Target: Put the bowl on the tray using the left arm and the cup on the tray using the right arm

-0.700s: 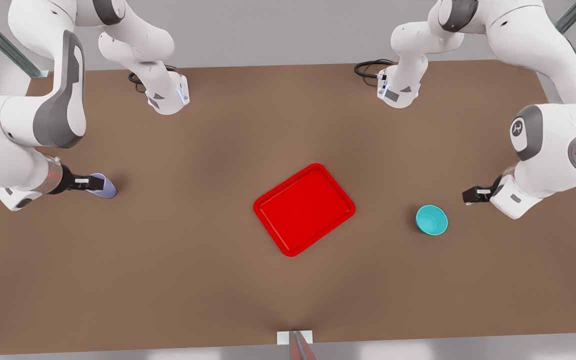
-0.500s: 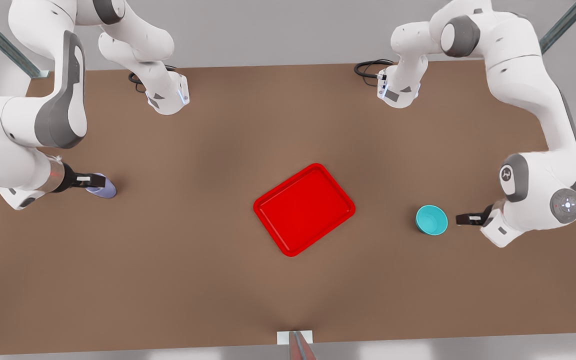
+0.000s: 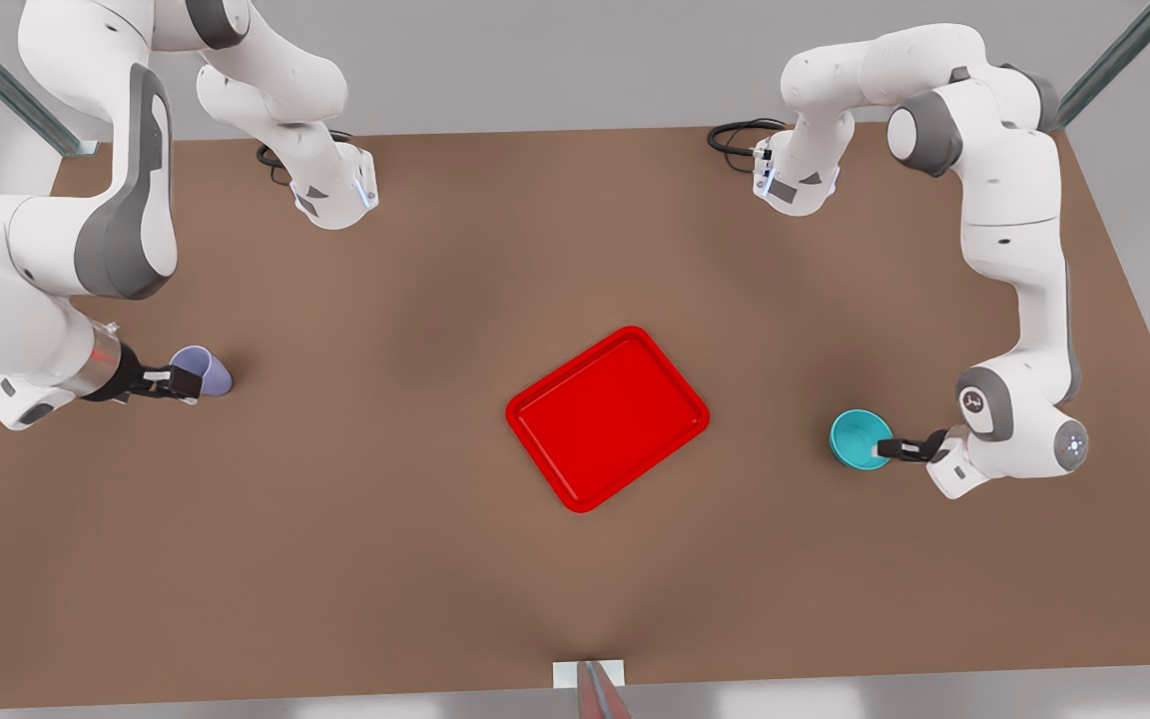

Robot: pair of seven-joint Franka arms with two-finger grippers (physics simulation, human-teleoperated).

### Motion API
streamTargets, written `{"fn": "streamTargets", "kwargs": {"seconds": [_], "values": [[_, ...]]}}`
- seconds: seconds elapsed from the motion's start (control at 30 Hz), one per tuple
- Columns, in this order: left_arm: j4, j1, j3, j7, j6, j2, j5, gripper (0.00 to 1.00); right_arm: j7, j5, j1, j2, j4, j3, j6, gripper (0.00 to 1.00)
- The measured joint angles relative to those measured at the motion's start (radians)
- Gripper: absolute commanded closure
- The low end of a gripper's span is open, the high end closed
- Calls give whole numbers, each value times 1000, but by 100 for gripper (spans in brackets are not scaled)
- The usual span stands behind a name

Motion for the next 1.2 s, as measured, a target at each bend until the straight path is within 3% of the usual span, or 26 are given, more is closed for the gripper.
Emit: {"fn": "streamTargets", "kwargs": {"seconds": [0.37,0.7,0.8,1.0,1.2], "values": [[8,0,0,-4,-19,20,-24,76,2,0,0,1,-2,0,-3,0],[11,-5,-11,-13,-36,16,-39,79,12,0,0,3,0,0,-5,0],[11,-19,-68,-34,-49,-7,-52,79,14,2,0,2,0,0,-5,0],[12,-208,-115,-294,-46,-84,-62,79,11,9,-1,3,-7,-9,4,0],[46,-408,-127,-485,-30,-81,-138,79,-26,5,-37,-26,-152,-22,141,0]]}}
